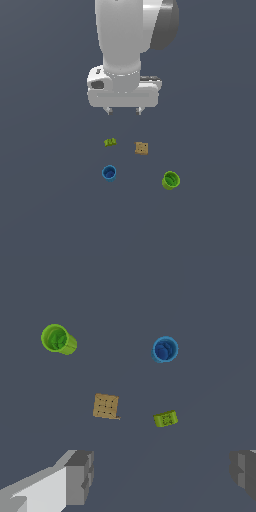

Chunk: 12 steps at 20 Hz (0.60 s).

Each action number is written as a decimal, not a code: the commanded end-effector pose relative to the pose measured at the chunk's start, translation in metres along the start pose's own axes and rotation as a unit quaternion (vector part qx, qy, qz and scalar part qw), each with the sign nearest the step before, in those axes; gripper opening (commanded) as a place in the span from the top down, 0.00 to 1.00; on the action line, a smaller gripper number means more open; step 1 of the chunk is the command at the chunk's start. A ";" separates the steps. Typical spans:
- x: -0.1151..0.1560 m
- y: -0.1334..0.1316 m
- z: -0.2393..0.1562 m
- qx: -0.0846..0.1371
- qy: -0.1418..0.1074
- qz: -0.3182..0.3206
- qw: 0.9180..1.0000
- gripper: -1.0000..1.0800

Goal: Pick up a designated object from a clutter of objects.

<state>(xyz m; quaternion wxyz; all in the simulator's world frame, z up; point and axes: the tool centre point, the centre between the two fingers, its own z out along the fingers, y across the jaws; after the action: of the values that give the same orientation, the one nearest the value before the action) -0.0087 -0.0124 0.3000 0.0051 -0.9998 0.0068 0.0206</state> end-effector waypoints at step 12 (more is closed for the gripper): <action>-0.003 0.004 -0.002 -0.006 -0.003 -0.013 1.000 0.04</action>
<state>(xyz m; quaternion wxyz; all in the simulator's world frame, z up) -0.0115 -0.0165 0.3021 -0.0007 -0.9997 -0.0054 0.0234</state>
